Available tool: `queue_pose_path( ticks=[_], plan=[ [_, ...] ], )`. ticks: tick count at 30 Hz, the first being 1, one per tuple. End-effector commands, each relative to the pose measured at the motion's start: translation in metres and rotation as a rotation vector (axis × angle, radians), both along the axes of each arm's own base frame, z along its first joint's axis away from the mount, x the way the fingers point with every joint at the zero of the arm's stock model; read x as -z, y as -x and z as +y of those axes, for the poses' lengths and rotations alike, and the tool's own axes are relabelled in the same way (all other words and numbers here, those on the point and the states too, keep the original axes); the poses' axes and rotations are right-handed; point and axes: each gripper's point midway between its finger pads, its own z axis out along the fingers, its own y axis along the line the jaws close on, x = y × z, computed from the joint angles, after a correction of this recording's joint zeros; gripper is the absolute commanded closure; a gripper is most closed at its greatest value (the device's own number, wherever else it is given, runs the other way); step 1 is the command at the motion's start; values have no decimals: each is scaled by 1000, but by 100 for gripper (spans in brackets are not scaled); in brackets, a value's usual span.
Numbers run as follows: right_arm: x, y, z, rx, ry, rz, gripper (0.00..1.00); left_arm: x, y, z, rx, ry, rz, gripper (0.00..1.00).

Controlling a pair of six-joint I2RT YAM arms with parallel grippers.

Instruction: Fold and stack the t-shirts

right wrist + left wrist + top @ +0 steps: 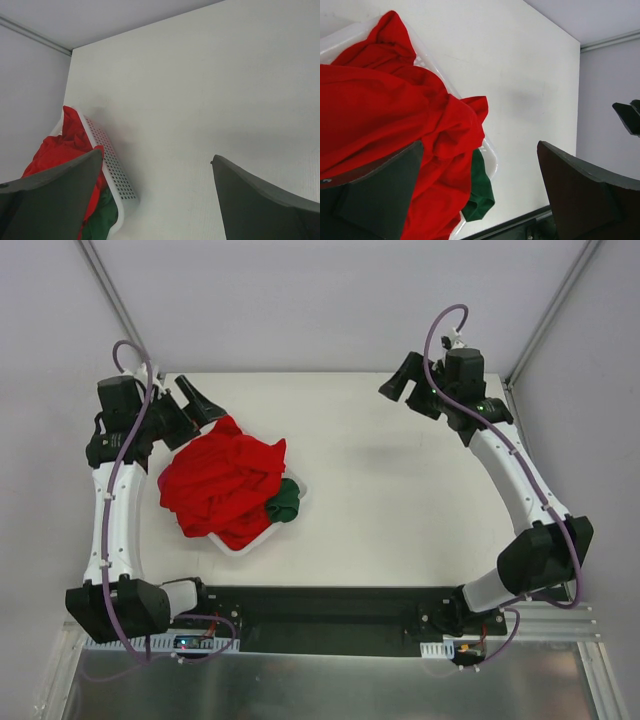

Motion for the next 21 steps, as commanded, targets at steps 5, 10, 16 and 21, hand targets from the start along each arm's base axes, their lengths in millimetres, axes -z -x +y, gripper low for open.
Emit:
queue_pose_path(
  ticks=[5, 10, 16, 21],
  plan=[
    [-48, 10, 3, -8, -61, -110, 4, -20, 6, 14, -51, -95, -92, 1],
    [-36, 18, 24, -30, -71, -52, 4, -5, 27, 37, -188, -171, 8, 2],
    [-22, 47, 61, -89, 86, -32, 4, 40, 55, 64, -318, -198, 197, 6],
    [4, 58, 53, -24, 157, 101, 4, 54, 63, 65, -333, -202, 258, 8]
  ],
)
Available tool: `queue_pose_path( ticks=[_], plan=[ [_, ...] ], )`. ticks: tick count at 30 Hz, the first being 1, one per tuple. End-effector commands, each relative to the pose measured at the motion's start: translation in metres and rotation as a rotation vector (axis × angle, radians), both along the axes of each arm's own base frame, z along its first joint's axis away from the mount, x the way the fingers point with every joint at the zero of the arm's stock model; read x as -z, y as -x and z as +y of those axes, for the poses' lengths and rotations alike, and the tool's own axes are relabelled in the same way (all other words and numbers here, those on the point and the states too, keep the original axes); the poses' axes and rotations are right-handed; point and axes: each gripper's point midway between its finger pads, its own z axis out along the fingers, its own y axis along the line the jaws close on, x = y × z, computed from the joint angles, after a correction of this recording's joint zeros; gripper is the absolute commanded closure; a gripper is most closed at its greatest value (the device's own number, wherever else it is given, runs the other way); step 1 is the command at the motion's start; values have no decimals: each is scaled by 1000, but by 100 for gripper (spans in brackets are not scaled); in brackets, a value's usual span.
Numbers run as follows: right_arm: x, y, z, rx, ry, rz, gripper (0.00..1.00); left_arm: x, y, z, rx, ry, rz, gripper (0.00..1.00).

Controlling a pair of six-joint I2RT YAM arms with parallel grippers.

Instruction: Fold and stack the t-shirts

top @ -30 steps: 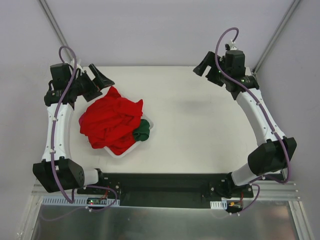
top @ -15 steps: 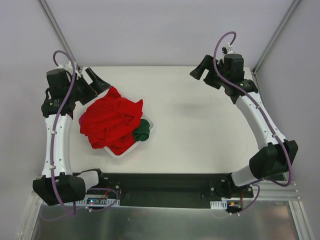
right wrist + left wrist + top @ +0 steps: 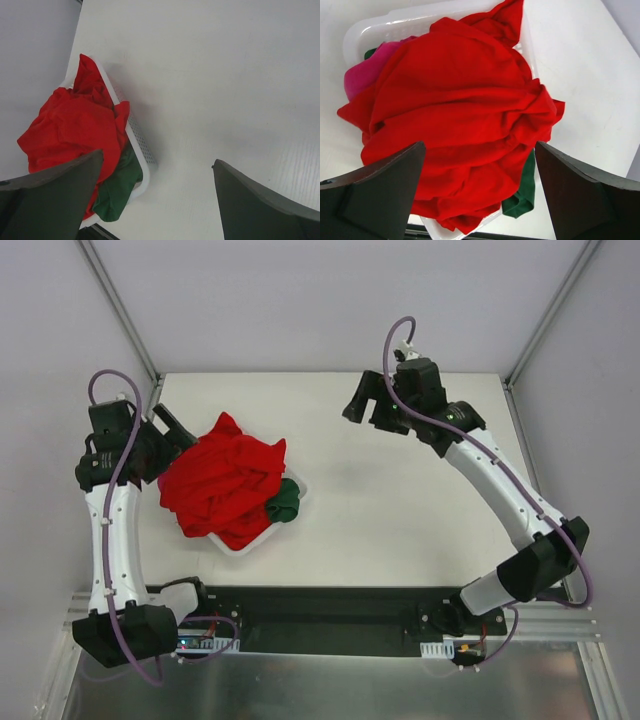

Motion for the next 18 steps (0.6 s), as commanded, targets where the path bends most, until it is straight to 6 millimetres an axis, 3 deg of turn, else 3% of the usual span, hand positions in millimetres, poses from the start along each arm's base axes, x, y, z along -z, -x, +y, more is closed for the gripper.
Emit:
queue_pose_path(
  ticks=[1, 3, 5, 11, 14, 18],
  plan=[
    [10, -3, -32, 125, 117, 41, 4, 24, 18, 5, -37, -17, 97, 8],
    [17, -1, -44, 139, 163, 44, 4, 27, 19, 2, -26, -7, 102, 8],
    [9, 1, -52, 142, 163, 20, 4, 24, 19, -2, -1, 4, 91, 8],
    [1, 9, -46, 83, 135, -12, 4, 17, 23, -1, 11, -20, 82, 9],
    [-3, 15, -39, 19, 124, -16, 4, 11, 35, -9, 53, -14, 84, 10],
    [-29, 35, -39, -114, 160, -81, 4, 8, 66, -3, 39, -84, 144, 8]
  ],
)
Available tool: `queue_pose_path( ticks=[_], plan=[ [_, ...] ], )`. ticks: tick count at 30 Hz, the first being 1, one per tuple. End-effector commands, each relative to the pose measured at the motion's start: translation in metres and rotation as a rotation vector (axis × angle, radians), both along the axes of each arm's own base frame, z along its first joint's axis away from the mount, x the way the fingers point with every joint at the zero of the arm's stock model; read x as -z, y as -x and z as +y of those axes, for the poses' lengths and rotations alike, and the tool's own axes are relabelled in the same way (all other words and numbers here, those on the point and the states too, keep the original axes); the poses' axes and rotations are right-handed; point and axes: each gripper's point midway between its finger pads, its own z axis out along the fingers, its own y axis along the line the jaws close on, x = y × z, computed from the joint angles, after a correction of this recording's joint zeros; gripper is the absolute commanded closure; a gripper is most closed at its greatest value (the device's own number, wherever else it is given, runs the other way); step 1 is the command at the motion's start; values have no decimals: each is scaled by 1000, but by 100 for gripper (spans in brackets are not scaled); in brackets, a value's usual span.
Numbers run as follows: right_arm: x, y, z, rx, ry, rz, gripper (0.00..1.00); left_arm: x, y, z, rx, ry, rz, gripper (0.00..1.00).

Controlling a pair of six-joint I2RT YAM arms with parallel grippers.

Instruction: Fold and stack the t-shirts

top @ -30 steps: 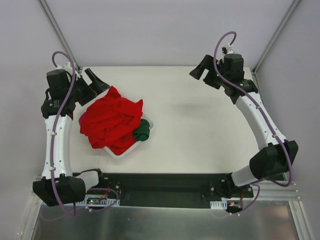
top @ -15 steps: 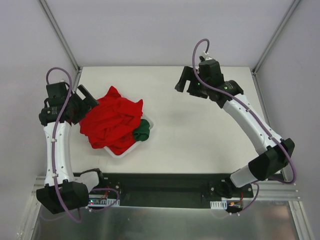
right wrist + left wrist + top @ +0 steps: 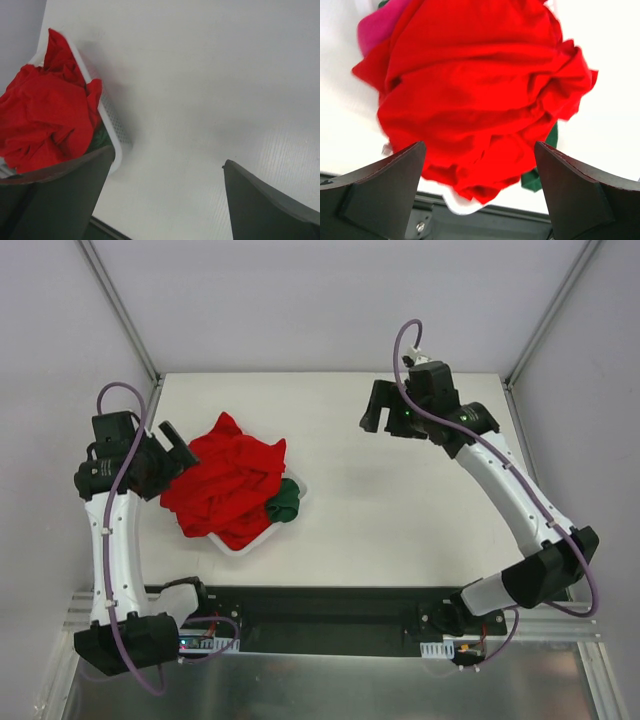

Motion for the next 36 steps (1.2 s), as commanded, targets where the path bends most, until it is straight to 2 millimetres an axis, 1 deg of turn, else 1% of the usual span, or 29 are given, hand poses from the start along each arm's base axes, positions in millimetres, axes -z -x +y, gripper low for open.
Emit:
queue_pose_path(
  ticks=[1, 3, 4, 5, 7, 9, 10, 11, 12, 13, 14, 17, 19, 21, 22, 23, 24, 25, 26, 27, 28, 29, 30, 31, 32, 33, 34, 35, 36],
  plan=[
    [-42, 26, -4, -157, 27, -109, 4, -13, 46, 2, 7, -81, 57, 8],
    [-40, 30, -12, -133, 47, -119, 4, -8, 60, 2, -20, -87, 72, 8],
    [-40, 34, -18, -110, 46, -126, 4, 3, 66, 0, -30, -70, 104, 8],
    [-28, 35, -25, -60, 55, -97, 4, 6, 72, -3, -40, -54, 108, 9],
    [-20, 40, -27, -25, 35, -68, 4, 17, 79, -14, -62, 23, 131, 12],
    [-4, 48, -25, 12, -11, 9, 4, 19, 84, -26, -74, 89, 116, 14],
    [-2, 56, -15, -29, -57, 43, 4, 27, 87, -33, -63, 126, 128, 17],
    [4, 60, -11, -41, -79, 70, 4, 28, 91, -35, -65, 135, 113, 19],
    [15, 66, -7, -40, -103, 119, 4, 31, 92, -36, -73, 146, 112, 22],
    [21, 74, 0, -76, -123, 151, 4, 40, 97, -38, -79, 156, 134, 23],
    [27, 80, -3, -84, -112, 175, 4, 43, 99, -39, -87, 162, 133, 26],
    [42, 84, -25, -24, -5, 202, 4, 59, 100, -42, -132, 203, 142, 33],
    [34, 74, -41, 72, 29, 180, 4, 72, 100, -43, -172, 230, 161, 37],
    [33, 69, -48, 140, 17, 210, 4, 81, 101, -45, -188, 256, 178, 39],
    [32, 66, -45, 162, -16, 221, 4, 88, 103, -47, -191, 265, 194, 39],
    [29, 57, -37, 159, -53, 196, 4, 90, 105, -48, -189, 267, 194, 40],
    [33, 51, -30, 150, -66, 192, 4, 92, 106, -47, -194, 263, 194, 41],
    [34, 54, -14, 89, -116, 213, 4, 94, 108, -47, -198, 261, 187, 41],
    [30, 49, -5, 62, -124, 187, 4, 96, 109, -46, -207, 258, 190, 41],
    [27, 55, 12, -1, -106, 169, 4, 97, 109, -45, -219, 256, 187, 41],
    [30, 52, 18, -24, -51, 145, 4, 101, 109, -45, -225, 258, 195, 41],
    [19, 50, 23, -66, 0, 88, 4, 103, 109, -45, -227, 257, 200, 41],
    [16, 54, 33, -103, 26, 70, 4, 108, 110, -47, -223, 266, 211, 42],
    [19, 52, 37, -113, 40, 73, 4, 109, 109, -47, -215, 266, 204, 43],
    [10, 49, 42, -120, 21, 63, 4, 110, 108, -48, -210, 265, 201, 43],
    [9, 48, 46, -129, 9, 65, 4, 113, 108, -48, -204, 258, 206, 46],
    [11, 45, 51, -136, 1, 72, 4, 115, 108, -48, -199, 254, 217, 46],
    [7, 41, 56, -133, -18, 61, 4, 116, 106, -48, -189, 246, 214, 46],
    [7, 43, 64, -161, -41, 78, 4, 118, 104, -49, -183, 244, 221, 46]
  ],
)
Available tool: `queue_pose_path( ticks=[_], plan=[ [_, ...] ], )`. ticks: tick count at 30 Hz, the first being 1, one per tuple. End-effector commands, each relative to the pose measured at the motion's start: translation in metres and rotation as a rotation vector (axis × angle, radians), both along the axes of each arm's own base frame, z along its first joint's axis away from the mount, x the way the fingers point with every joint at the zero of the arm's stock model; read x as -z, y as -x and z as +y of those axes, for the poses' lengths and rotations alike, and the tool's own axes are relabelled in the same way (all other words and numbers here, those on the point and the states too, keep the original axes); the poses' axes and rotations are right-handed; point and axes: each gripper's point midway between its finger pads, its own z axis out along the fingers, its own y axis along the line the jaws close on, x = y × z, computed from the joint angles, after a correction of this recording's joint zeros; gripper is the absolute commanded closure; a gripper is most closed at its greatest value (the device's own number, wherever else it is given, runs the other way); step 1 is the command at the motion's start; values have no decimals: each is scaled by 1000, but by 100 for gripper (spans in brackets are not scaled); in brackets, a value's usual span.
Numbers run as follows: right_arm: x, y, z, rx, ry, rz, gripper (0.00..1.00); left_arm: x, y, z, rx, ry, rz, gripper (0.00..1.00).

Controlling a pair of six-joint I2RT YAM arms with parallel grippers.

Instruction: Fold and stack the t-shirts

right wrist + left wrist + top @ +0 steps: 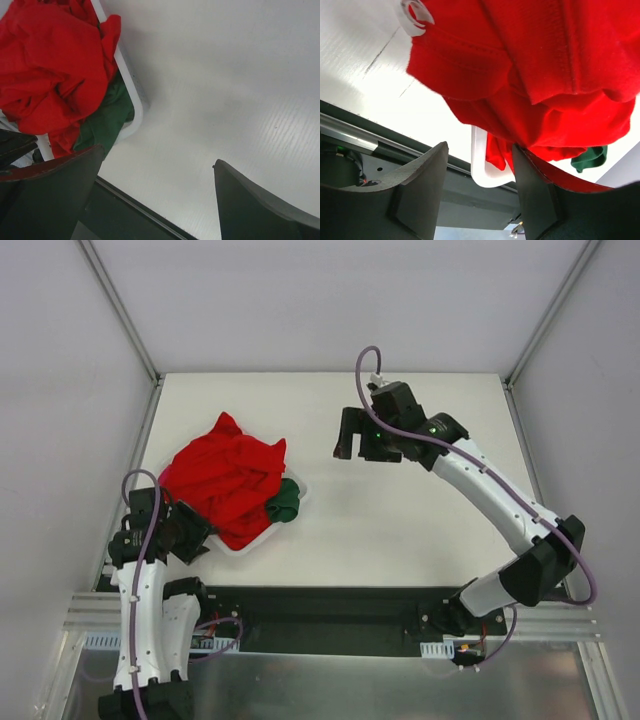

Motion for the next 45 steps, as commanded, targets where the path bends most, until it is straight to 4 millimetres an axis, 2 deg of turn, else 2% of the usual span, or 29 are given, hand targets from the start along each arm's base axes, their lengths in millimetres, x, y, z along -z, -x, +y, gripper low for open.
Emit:
queue_pose_path(
  ticks=[1, 2, 5, 9, 14, 16, 17, 18, 19, 21, 22, 24, 26, 27, 28, 29, 30, 31, 32, 33, 34, 35, 36, 37, 39, 40, 42, 45],
  plan=[
    [-25, -17, 20, -32, -85, -43, 4, 6, -9, -3, 32, -6, 7, 48],
    [-28, -18, 25, -38, -103, -38, 4, 8, -12, -3, 38, -17, 8, 49],
    [-21, -16, 37, -59, -103, 3, 4, 10, -15, 2, 66, -100, 29, 51],
    [-31, -9, 55, -104, -136, -1, 4, 13, -17, 5, 78, -139, 59, 55],
    [-74, -2, 79, -163, -212, -92, 4, 15, -18, 7, 65, -144, 57, 58],
    [-80, 0, 95, -193, -271, -80, 4, 12, -20, 6, 64, -136, 46, 60],
    [-90, 2, 111, -202, -338, -70, 4, 12, -21, 6, 56, -135, 46, 60],
    [-95, 12, 127, -276, -399, -37, 4, 11, -22, 6, 51, -137, 39, 62],
    [-91, 7, 147, -317, -437, -34, 4, 11, -22, 7, 48, -142, 36, 62],
    [-90, 22, 174, -465, -522, -14, 4, 14, -21, 8, 39, -145, 41, 66],
    [-97, 17, 194, -529, -612, -56, 4, 15, -21, 9, 36, -148, 38, 66],
    [-100, 20, 204, -546, -697, 2, 4, 19, -18, 9, 29, -146, 44, 71],
    [-86, 15, 197, -469, -630, 29, 4, 17, -19, 8, 22, -141, 23, 71],
    [-74, 3, 188, -431, -540, -38, 4, 18, -18, 9, 16, -142, 24, 71],
    [-52, 5, 170, -381, -426, -6, 4, 17, -19, 8, 19, -137, 22, 72],
    [-51, 3, 150, -332, -344, -34, 4, 16, -19, 7, 17, -133, 16, 72],
    [-38, -14, 123, -225, -198, -96, 4, 15, -19, 6, 19, -130, 9, 72],
    [-21, -8, 96, -195, -77, -58, 4, 14, -19, 6, 19, -128, 7, 72],
    [-26, -7, 74, -162, -29, -76, 4, 14, -19, 7, 22, -131, 9, 73],
    [-14, -11, 47, -103, 76, -93, 4, 15, -19, 7, 23, -134, 12, 75],
    [-7, -5, 31, -90, 118, -75, 4, 16, -19, 8, 19, -136, 12, 76],
    [-2, -6, 16, -62, 132, -64, 4, 17, -19, 8, 16, -139, 19, 77],
    [-14, 0, 2, -39, 111, -84, 4, 18, -19, 8, 16, -138, 28, 77],
    [3, 1, -15, 8, 124, -39, 4, 19, -19, 8, 18, -136, 33, 80],
    [-4, 7, -32, 60, 93, -49, 4, 21, -19, 10, 8, -146, 46, 84],
    [5, 8, -46, 107, 106, -29, 4, 23, -20, 12, -4, -149, 51, 85],
    [4, 10, -62, 168, 105, -31, 4, 27, -20, 15, -43, -156, 75, 99],
    [9, 11, -77, 216, 99, -7, 4, 35, -23, 22, -132, -160, 110, 100]
  ],
)
